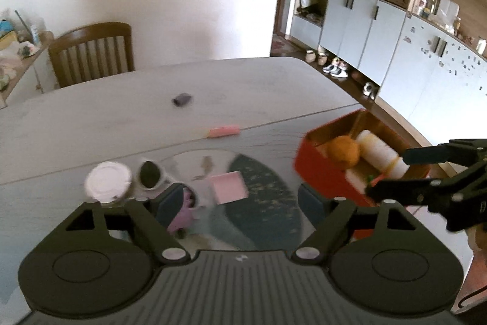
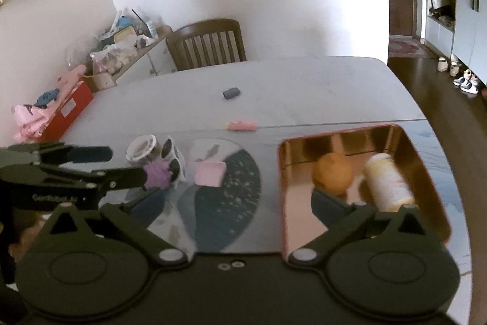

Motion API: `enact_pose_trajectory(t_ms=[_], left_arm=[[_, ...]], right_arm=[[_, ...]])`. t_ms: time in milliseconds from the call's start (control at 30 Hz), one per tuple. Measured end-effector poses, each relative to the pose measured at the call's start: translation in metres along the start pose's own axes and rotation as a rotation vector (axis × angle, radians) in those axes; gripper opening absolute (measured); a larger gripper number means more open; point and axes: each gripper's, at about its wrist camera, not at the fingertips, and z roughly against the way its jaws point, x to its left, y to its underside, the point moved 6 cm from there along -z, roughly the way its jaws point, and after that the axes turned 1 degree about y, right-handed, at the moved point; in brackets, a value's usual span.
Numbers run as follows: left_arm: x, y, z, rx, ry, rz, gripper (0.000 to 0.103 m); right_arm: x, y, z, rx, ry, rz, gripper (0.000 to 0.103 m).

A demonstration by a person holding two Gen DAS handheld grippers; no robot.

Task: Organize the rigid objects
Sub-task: 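Move left gripper toward the silver nail clipper while right gripper moves toward the pink dish, then close left gripper on the silver nail clipper while right gripper grasps the pink square dish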

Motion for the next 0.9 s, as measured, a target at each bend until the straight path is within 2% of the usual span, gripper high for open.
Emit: enact_pose_trajectory(t_ms=[233,467,567,900], left_arm=[[0.047,0.020,0.009,-0.009,-0.031,0.005,0.083],[0.084,0.048,0.010,0.027,-0.034,0.042,0.083],[0.093,0.057,0.009,0.044,-0.009,0.065,0.083],[0.107,0.088,-0.001,0.075,-0.010,0.009,0.083]], right_arm=[[0.029,-0.005,-0.028,0.009,0.038,0.007,0.103],[0.050,-0.004,-0.061,0.019,0.099,0.047,0.103],[0.057,-0.006,-0.078,0.026,0.113,0.076,0.103],[0.054,-0.008,-0.135,0.078,0.226,0.124,0.100]])
